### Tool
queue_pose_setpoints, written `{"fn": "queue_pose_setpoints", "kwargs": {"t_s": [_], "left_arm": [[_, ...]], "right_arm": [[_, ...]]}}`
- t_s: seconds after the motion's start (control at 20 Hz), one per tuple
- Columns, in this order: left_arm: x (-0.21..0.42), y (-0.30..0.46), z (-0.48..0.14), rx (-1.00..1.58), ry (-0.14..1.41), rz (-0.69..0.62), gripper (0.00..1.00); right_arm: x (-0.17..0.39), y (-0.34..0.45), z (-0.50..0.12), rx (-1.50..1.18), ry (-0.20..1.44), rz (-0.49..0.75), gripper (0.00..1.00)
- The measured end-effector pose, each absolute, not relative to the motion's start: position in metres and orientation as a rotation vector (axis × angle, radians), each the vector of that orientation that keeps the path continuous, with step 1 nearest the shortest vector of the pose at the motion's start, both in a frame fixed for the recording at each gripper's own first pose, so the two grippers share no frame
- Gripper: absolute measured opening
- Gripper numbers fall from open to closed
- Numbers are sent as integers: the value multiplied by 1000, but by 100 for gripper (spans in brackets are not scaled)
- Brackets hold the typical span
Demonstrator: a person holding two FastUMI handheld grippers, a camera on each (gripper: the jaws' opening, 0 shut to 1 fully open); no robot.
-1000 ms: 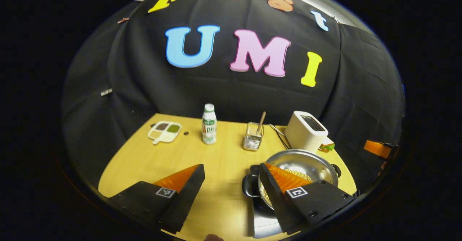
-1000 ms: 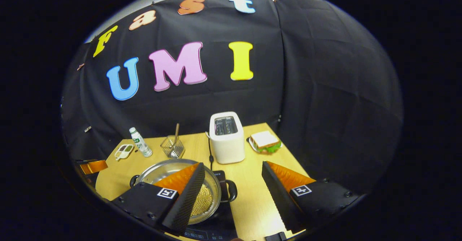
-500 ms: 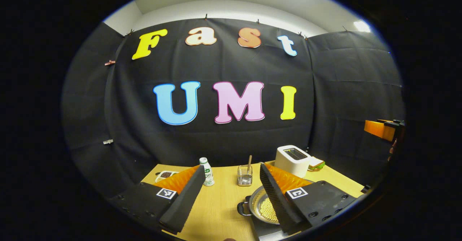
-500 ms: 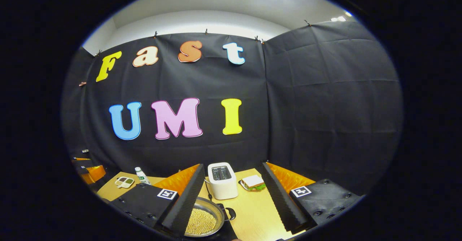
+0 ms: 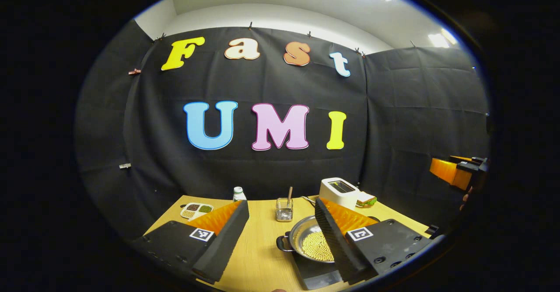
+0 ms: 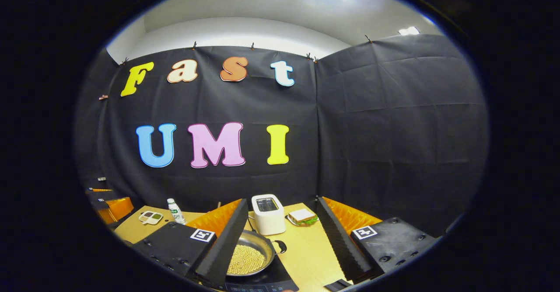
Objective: First push the handle of the pot to place it horizontally, then grasp the pot with both hands and set it on the induction cooktop.
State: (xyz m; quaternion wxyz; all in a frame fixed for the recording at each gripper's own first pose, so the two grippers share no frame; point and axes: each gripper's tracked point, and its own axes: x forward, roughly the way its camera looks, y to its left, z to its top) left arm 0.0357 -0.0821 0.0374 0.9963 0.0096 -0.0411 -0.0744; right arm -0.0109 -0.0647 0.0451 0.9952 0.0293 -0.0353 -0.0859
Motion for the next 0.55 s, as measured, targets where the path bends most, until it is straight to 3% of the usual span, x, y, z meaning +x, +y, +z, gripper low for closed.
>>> {"fn": "queue_pose_setpoints", "kwargs": {"t_s": [0.55], "left_arm": [[20,-44,22,23,-84,-114,94]], "right_arm": [[-21,-17,36,38,-57,-98,98]]}}
